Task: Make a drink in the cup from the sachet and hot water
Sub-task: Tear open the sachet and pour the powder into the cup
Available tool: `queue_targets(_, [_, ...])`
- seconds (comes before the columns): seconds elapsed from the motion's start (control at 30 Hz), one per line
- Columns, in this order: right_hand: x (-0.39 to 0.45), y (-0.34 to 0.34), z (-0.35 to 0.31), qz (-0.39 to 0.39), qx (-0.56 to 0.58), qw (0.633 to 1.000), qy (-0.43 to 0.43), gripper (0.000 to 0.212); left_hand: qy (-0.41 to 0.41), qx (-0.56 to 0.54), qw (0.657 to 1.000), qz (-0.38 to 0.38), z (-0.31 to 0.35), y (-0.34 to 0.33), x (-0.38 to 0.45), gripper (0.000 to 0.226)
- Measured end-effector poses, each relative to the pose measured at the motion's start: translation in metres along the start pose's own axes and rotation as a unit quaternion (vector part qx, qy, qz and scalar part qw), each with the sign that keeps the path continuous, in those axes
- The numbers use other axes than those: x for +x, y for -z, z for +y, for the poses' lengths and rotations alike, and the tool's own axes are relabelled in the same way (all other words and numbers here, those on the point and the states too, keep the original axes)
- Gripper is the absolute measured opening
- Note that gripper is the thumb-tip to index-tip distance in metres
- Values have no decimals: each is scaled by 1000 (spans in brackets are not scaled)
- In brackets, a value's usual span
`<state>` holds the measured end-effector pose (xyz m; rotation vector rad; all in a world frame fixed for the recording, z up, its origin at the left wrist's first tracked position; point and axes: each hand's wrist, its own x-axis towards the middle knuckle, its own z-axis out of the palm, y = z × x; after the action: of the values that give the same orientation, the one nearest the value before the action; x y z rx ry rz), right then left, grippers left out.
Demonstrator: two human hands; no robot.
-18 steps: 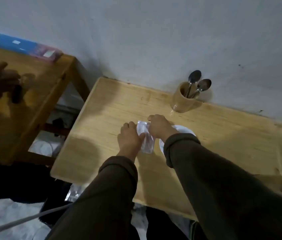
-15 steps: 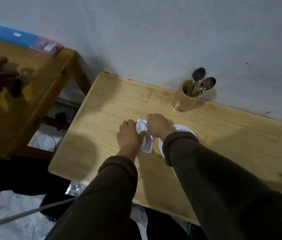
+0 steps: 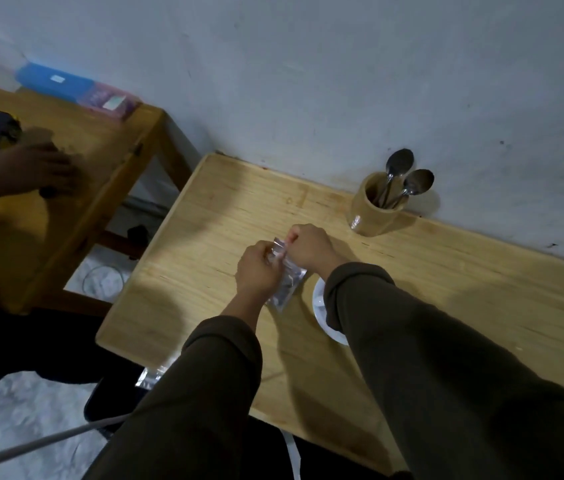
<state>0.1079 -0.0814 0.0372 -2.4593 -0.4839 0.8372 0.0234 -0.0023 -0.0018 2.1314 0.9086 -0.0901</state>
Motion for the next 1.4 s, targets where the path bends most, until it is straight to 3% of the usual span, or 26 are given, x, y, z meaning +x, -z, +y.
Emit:
queue_targets(0.13, [-13, 29, -15, 26, 55, 998, 13, 18, -48, -90, 995, -3, 19, 27, 1, 25])
queue_targets(0.27, [-40, 59, -36, 85, 116, 989, 25, 16, -126, -85, 988, -29, 43, 57, 3, 25])
queue_targets(0.47, [-84, 87, -58, 197, 115, 973, 34, 5, -219, -110, 966, -84, 81, 97, -8, 19])
queue_targets(0.67, [-118, 85, -61, 288, 117, 950, 15, 25, -296, -71, 947, -106, 97, 105, -25, 17])
queue_targets(0.8, [-136, 84, -55, 309, 123, 943, 11, 9, -323, -43, 939, -104, 102, 106, -36, 17])
queue_targets(1.13, [-158, 94, -46, 342, 163, 925, 19, 6, -323, -55, 934, -139, 121, 103, -55, 17])
queue_targets(1.4, [-169, 97, -28, 360, 104, 926, 42, 3, -272, -118, 937, -185, 130, 84, -80, 22])
